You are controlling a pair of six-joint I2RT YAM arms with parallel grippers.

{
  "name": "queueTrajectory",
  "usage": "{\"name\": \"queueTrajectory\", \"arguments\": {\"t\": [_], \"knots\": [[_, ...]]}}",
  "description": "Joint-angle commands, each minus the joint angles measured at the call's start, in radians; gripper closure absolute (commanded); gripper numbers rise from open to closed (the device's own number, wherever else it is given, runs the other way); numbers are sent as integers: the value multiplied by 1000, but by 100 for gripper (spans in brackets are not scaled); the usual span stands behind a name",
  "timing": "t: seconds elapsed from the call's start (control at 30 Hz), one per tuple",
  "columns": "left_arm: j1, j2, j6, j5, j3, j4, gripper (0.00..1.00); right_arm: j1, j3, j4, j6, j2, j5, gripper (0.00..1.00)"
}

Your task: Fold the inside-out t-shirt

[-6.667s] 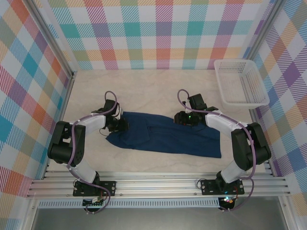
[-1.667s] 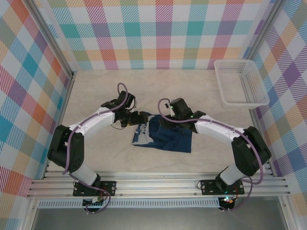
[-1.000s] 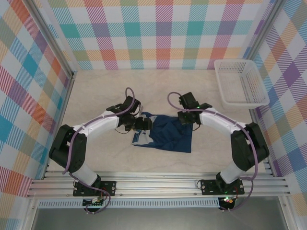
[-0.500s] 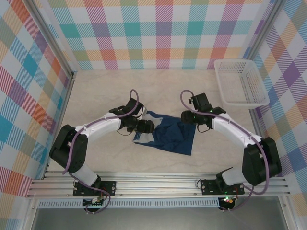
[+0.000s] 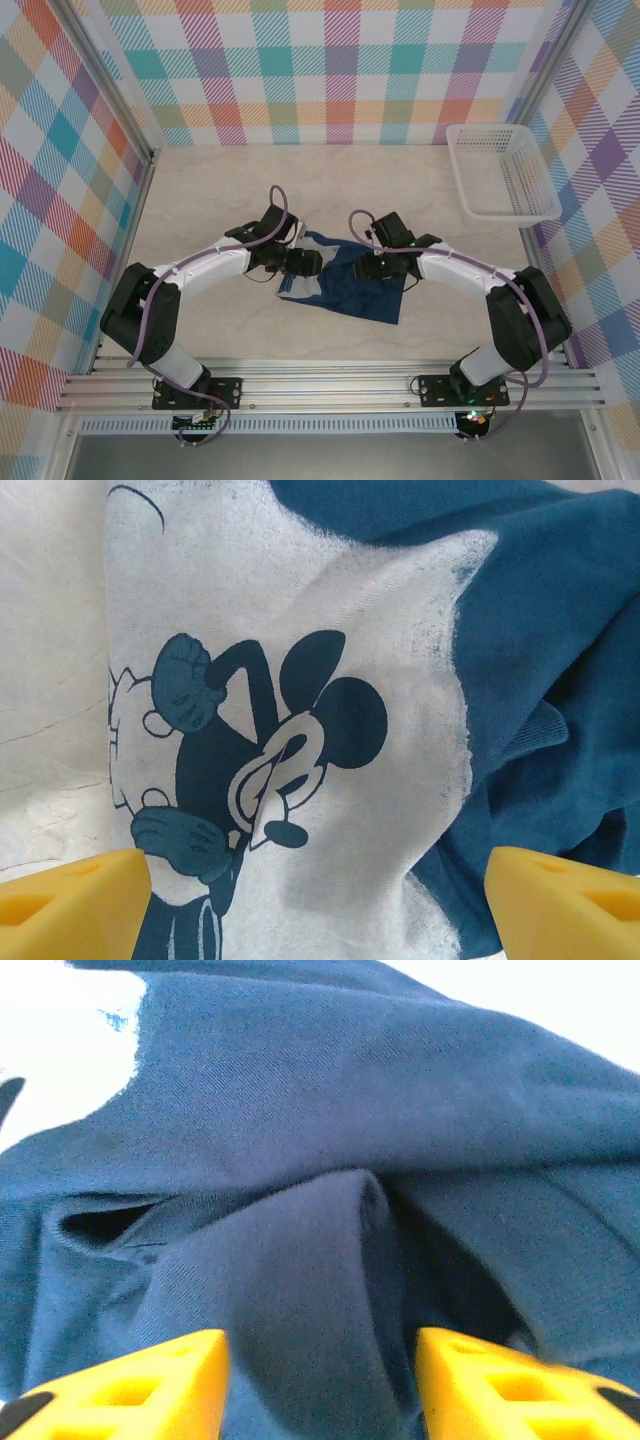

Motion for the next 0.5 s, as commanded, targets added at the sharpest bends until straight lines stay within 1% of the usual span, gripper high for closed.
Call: {"name": "queueTrajectory", "arguments": {"t": [0.0,0.1,0.2,0.27,0.37,0.47], "knots": [[-7,3,17,12,-17,10,14,1,38,-2,-16,10,0,68],[-7,5,17,10,-22,11,14,1,11,-59,2,-48,-19,84],[-7,16,15,-6,-19,6,14,1,-44,-129,49,-148,-45,95],[-7,33,15,-16,-17,6,14,1,-78,-173,91,-213,-59,97],[-8,59,10,-23,-16,12,14,1,-127,-227,155,-294,-69,98],[-11,80,9,-29,-9,12,14,1,-158,-280,214,-334,-58,99]]}}
